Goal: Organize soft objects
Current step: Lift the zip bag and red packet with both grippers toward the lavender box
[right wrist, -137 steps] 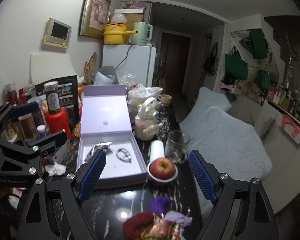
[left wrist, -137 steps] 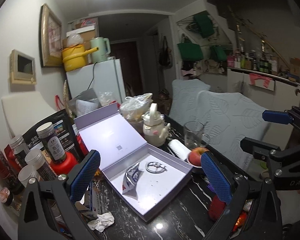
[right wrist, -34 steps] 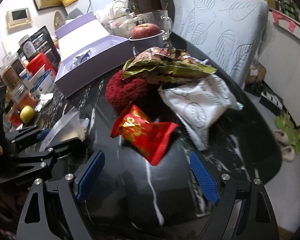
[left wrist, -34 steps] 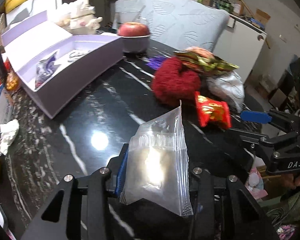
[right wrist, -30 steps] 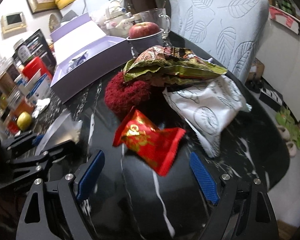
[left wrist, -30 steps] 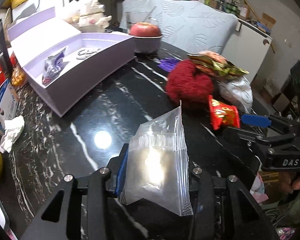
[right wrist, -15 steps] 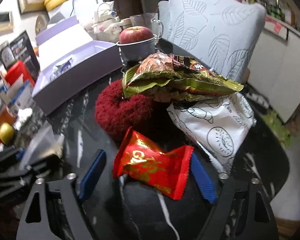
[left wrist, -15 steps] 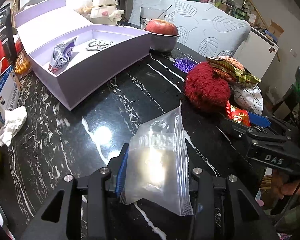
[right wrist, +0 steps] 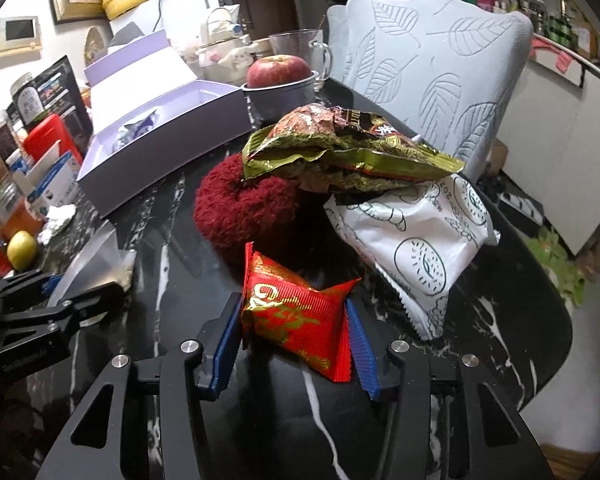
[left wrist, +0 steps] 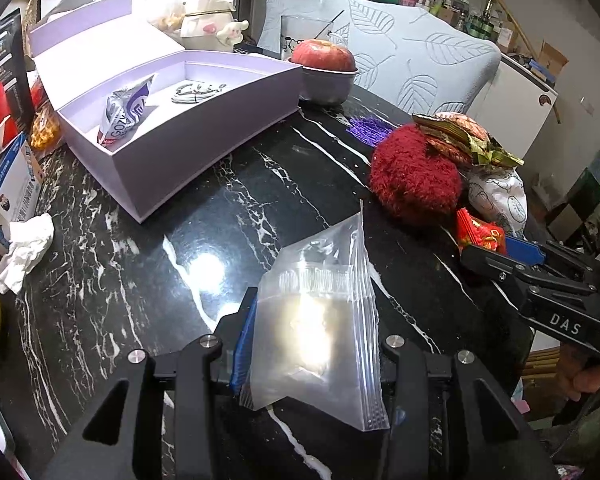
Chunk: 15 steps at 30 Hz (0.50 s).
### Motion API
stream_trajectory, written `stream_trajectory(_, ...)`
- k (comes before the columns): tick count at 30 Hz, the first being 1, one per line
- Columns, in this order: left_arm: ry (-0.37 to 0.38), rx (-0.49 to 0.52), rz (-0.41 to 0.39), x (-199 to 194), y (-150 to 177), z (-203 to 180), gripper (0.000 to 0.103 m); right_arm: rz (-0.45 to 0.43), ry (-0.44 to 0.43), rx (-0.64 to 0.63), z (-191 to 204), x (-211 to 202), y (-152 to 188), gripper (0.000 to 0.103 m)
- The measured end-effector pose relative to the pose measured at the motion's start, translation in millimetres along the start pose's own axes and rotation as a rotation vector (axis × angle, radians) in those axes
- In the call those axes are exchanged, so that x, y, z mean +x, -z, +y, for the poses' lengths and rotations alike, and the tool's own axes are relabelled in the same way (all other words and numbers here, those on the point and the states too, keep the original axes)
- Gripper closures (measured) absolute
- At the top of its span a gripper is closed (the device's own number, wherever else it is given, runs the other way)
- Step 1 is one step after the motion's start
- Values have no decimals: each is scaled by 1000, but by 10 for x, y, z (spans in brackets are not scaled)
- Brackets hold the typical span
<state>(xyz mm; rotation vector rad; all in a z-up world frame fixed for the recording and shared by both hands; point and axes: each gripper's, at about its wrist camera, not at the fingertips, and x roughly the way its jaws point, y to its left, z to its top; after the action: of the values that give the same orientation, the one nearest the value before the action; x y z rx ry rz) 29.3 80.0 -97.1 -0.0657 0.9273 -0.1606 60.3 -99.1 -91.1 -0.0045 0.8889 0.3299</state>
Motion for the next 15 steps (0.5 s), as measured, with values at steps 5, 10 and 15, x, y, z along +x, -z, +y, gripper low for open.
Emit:
stream_trajectory(5, -4, 8, -12, -68, 35, -51, 62, 6, -43, -4, 21, -47, 56, 54)
stream_trajectory(10, -15, 10, -32, -172, 74, -82, 62, 9, -88, -22, 85, -108, 123, 54)
stream_trajectory(15, -33, 2, -53, -293, 120, -92, 62, 3, -150, -55, 175, -189, 164, 54)
